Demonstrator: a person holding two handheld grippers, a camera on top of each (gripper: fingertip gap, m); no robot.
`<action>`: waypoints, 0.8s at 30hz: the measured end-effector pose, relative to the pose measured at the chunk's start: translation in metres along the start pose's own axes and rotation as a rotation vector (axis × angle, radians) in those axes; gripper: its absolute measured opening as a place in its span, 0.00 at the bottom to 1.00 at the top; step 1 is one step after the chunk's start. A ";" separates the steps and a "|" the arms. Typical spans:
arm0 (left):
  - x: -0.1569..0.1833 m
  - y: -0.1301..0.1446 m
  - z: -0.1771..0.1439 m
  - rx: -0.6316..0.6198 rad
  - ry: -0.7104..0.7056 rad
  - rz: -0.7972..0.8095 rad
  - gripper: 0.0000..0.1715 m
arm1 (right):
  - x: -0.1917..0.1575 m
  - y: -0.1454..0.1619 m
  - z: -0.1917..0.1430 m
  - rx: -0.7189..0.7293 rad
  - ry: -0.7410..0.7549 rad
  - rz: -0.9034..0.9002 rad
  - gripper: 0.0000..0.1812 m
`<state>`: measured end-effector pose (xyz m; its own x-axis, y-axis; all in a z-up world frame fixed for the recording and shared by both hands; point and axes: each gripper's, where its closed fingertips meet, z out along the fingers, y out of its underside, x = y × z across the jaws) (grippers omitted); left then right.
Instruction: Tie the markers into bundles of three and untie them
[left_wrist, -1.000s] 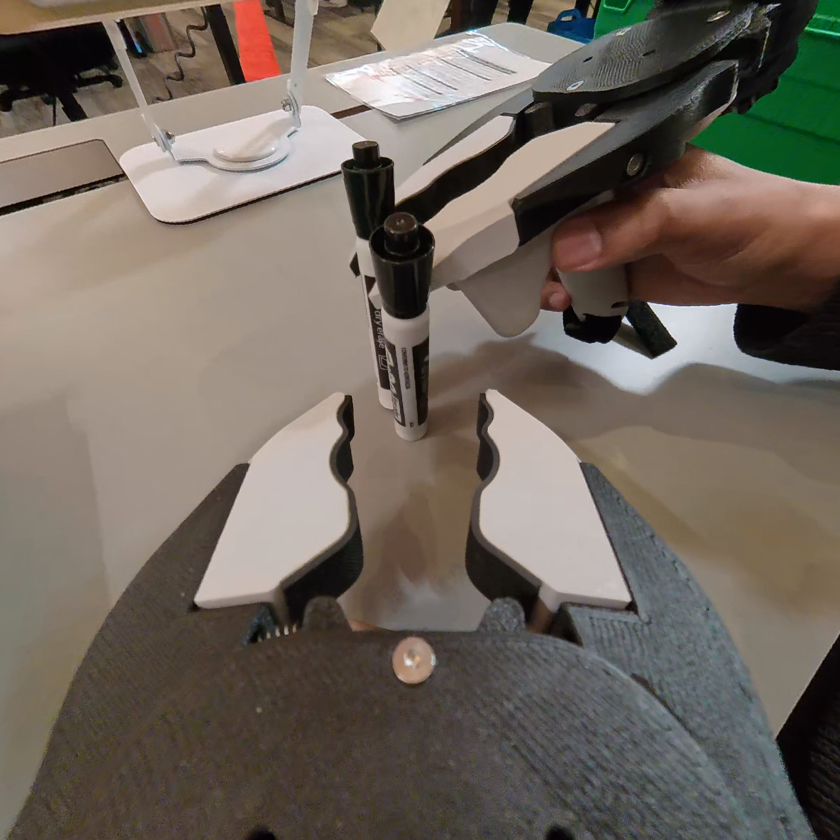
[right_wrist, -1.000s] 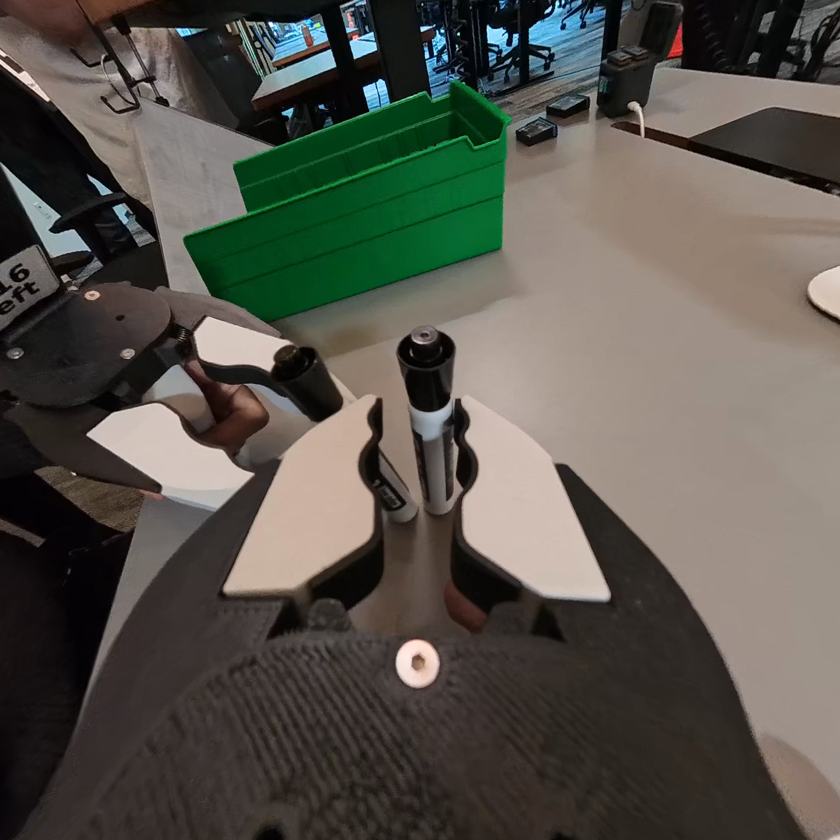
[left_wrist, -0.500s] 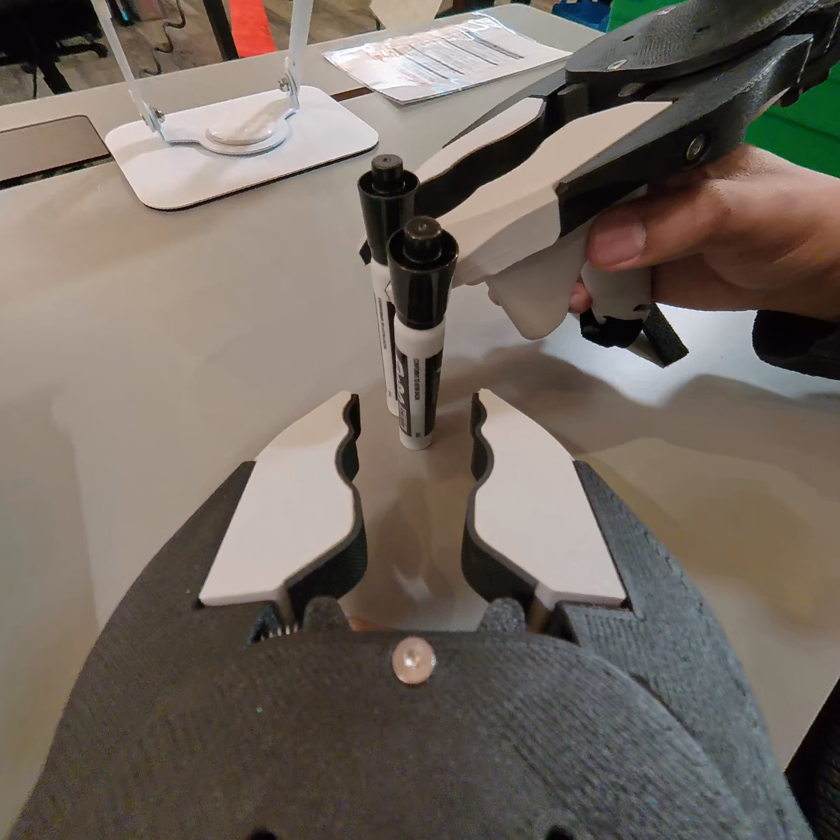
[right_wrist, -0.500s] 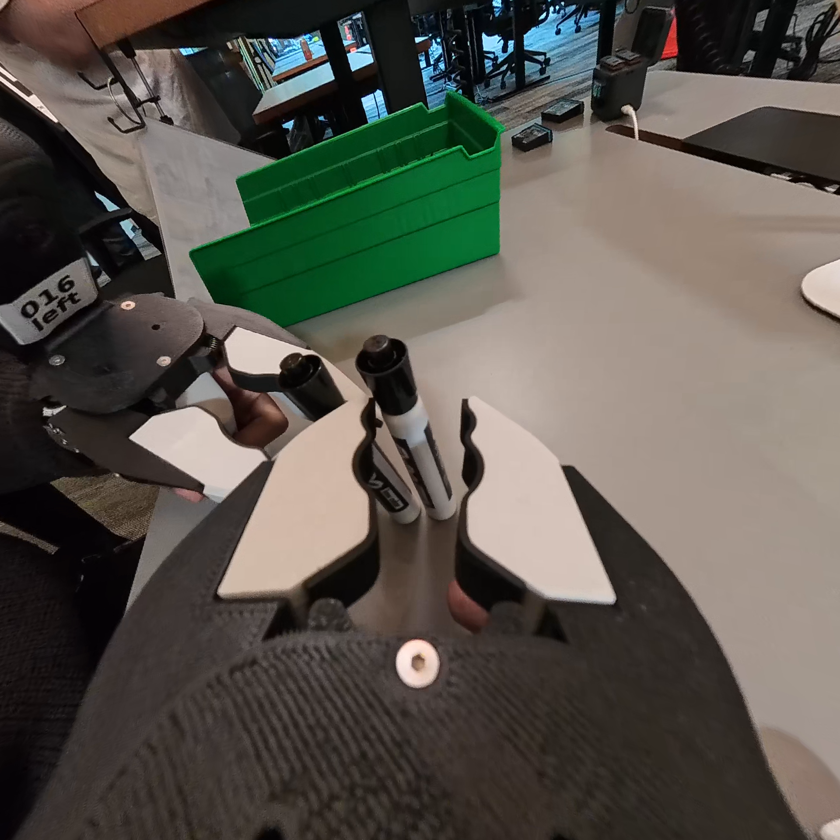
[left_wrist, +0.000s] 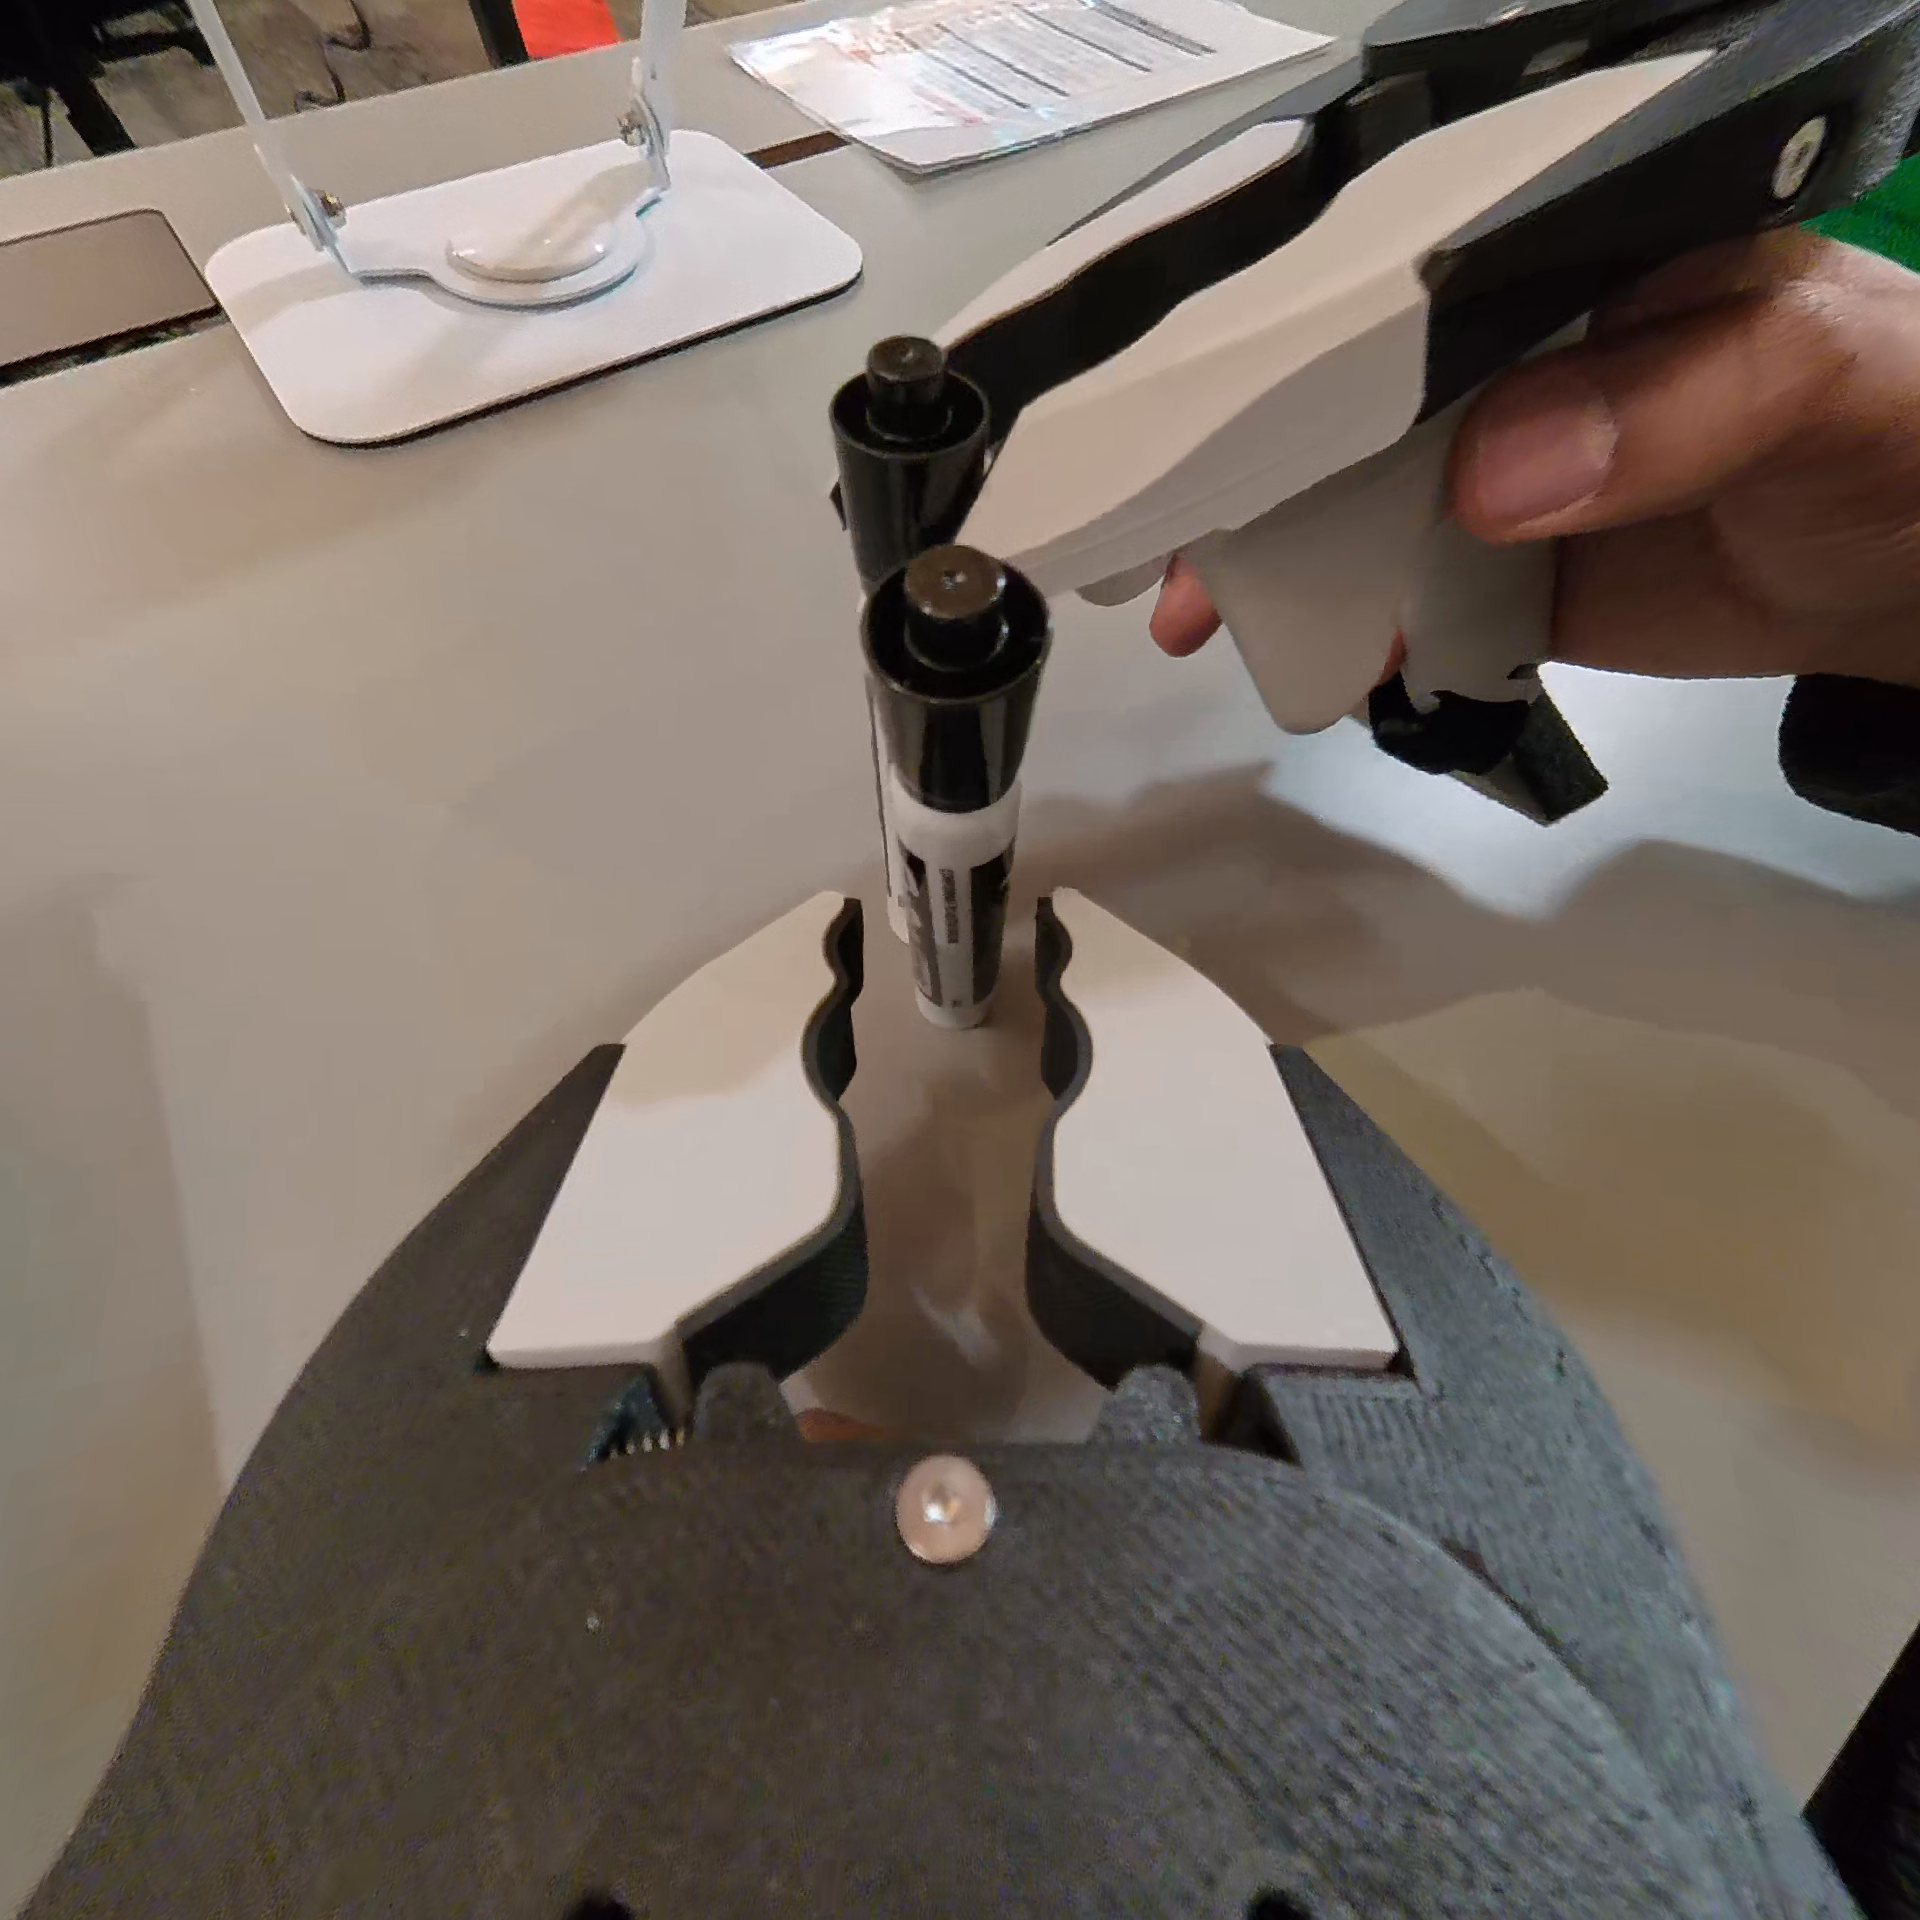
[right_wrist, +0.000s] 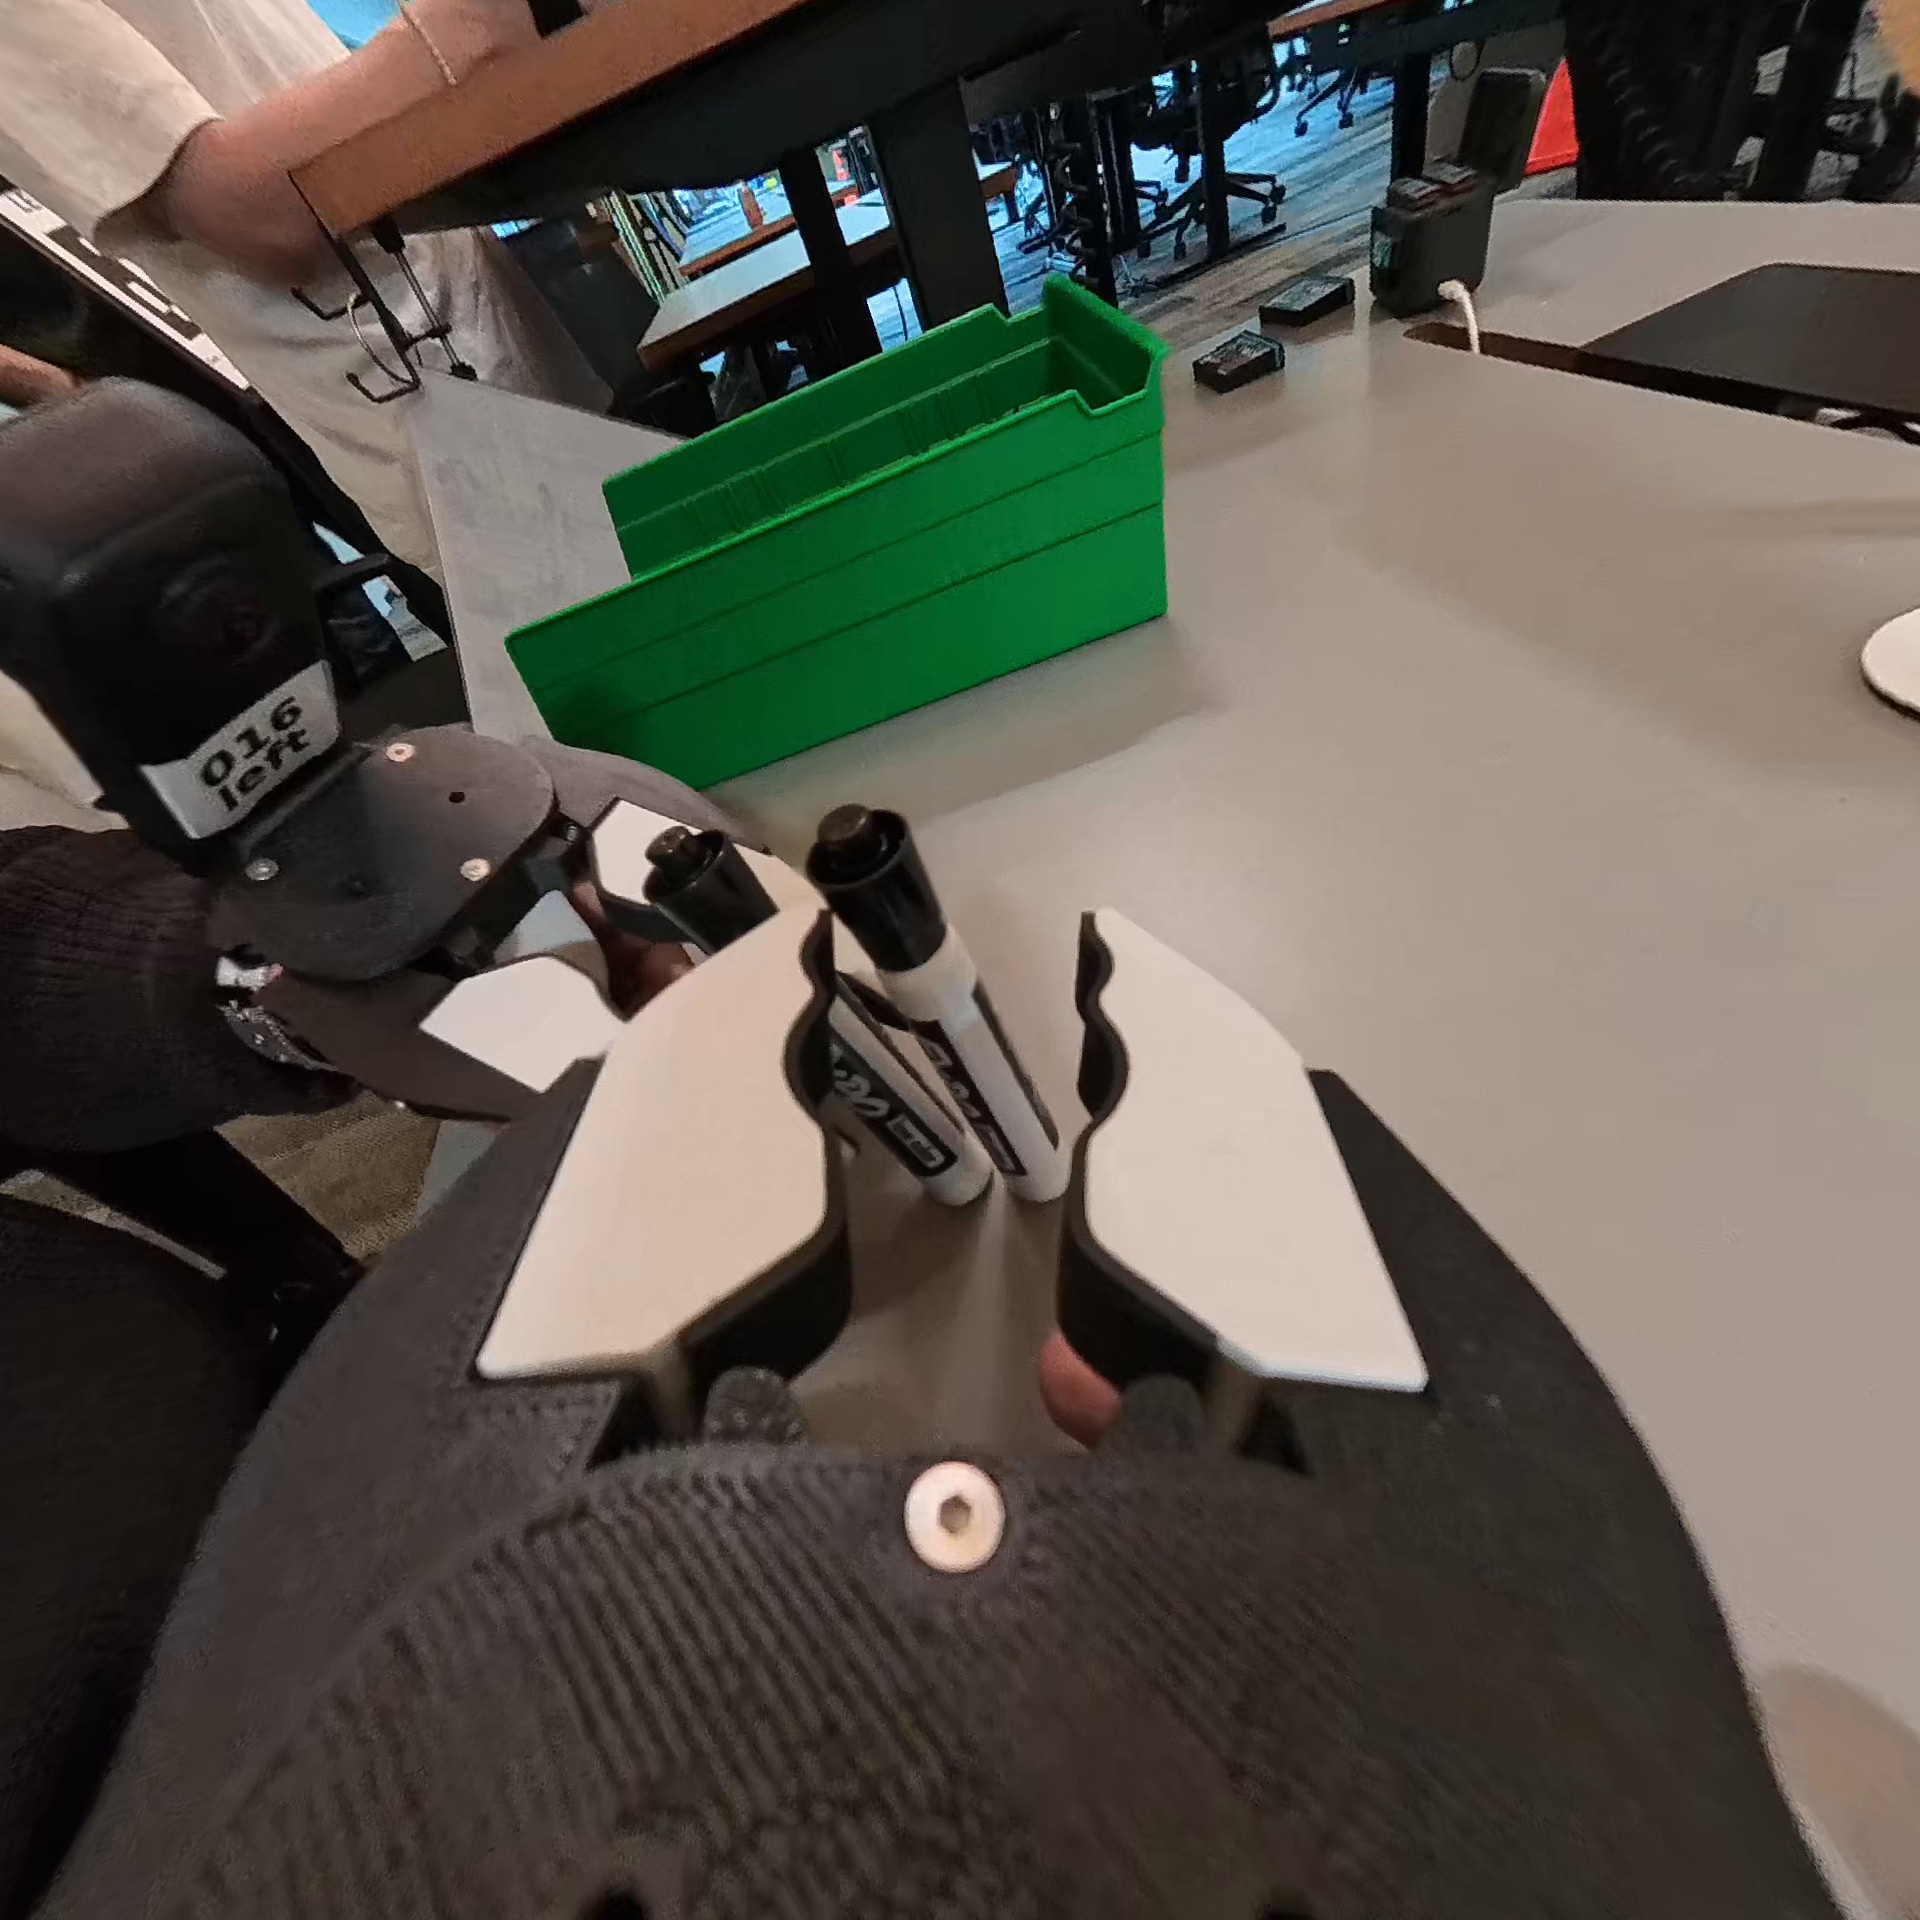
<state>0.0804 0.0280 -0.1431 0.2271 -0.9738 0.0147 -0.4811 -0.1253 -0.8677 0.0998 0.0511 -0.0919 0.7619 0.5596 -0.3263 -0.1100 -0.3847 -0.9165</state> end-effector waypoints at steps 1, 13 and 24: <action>-0.001 0.000 0.000 0.000 0.000 -0.008 0.18 | 0.000 -0.001 -0.001 0.006 -0.002 0.007 0.25; -0.002 0.000 0.002 -0.007 0.010 -0.022 0.15 | -0.003 -0.005 -0.005 0.038 -0.033 0.034 0.27; 0.000 0.002 0.003 -0.020 0.018 -0.013 0.15 | -0.001 -0.018 -0.019 0.117 -0.041 0.066 0.29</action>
<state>0.0822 0.0289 -0.1462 0.2181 -0.9753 0.0355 -0.4954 -0.1419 -0.8570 0.1131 0.0440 -0.0712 0.7242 0.5663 -0.3936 -0.2347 -0.3343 -0.9128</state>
